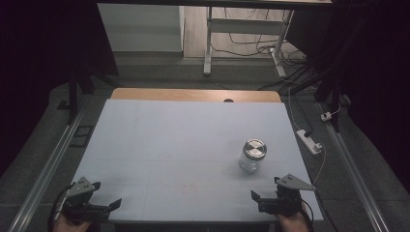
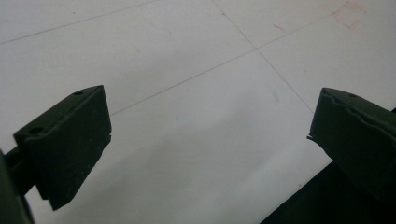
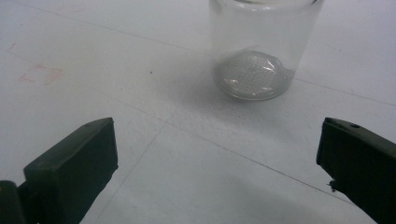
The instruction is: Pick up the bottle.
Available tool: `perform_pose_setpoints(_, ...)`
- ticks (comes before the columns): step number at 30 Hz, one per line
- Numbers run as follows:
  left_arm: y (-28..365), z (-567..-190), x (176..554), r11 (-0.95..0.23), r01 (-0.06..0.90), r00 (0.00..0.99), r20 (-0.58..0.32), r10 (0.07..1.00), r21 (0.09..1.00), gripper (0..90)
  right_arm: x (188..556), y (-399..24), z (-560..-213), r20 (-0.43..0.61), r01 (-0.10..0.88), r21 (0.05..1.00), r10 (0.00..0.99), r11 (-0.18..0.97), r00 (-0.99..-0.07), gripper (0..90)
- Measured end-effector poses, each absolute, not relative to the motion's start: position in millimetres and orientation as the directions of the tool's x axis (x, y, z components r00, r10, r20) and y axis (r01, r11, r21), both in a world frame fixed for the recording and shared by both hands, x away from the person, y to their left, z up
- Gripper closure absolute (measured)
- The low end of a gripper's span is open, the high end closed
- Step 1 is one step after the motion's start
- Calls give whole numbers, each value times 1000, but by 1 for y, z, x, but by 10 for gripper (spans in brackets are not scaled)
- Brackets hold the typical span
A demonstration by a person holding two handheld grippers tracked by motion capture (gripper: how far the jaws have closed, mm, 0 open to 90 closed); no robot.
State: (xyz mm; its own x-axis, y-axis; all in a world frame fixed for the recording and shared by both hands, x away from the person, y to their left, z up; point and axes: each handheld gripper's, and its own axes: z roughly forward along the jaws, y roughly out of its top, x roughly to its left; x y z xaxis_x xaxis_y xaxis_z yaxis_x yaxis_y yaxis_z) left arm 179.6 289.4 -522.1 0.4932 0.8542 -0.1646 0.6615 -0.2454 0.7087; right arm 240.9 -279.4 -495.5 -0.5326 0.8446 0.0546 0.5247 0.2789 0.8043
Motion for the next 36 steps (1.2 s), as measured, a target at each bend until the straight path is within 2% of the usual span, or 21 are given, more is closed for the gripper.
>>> perform_pose_setpoints(24,289,-524,184,-255,686,494,-178,851,681,5,243,-281,-495,92,530,802,820,276,-565,0)
perform_pose_setpoints(36,288,-524,185,-258,687,498,-182,848,679,7,246,-277,-488,48,475,829,810,294,-585,0)
